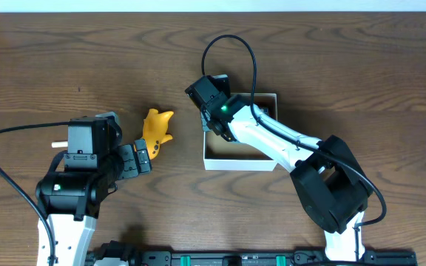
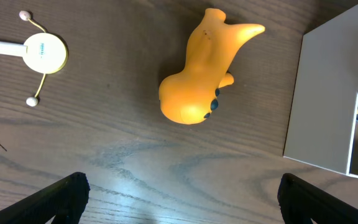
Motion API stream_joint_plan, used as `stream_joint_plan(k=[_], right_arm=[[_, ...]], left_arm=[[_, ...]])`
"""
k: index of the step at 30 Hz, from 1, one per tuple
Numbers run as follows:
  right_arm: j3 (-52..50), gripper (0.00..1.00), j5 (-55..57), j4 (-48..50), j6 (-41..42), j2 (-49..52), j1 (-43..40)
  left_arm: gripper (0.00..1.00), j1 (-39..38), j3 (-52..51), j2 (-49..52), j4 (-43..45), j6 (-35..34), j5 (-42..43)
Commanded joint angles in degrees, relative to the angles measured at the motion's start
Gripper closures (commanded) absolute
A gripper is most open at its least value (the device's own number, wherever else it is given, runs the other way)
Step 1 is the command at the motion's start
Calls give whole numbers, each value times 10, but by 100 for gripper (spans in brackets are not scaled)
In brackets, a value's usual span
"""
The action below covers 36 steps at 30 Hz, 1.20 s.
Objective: Pack container
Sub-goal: 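Push the dump truck down into the box and open the right gripper, then move the right gripper to the red-grey ball and grasp it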
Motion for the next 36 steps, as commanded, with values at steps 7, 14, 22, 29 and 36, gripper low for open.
stream_joint_plan(k=[7, 14, 22, 29, 36], right_arm=[[16, 62, -41, -6, -68, -22, -5], [16, 55, -64, -4, -100, -50, -5], [16, 51, -58, -2, -103, -76, -5], [17, 46, 0, -14, -104, -139, -13], [18, 19, 20, -98, -46, -269, -82]], left_arm=[[2, 2, 10, 0, 0, 5, 4], [2, 2, 10, 0, 0, 5, 4], [2, 2, 10, 0, 0, 5, 4], [2, 2, 10, 0, -2, 5, 4], [2, 2, 10, 0, -2, 5, 4]])
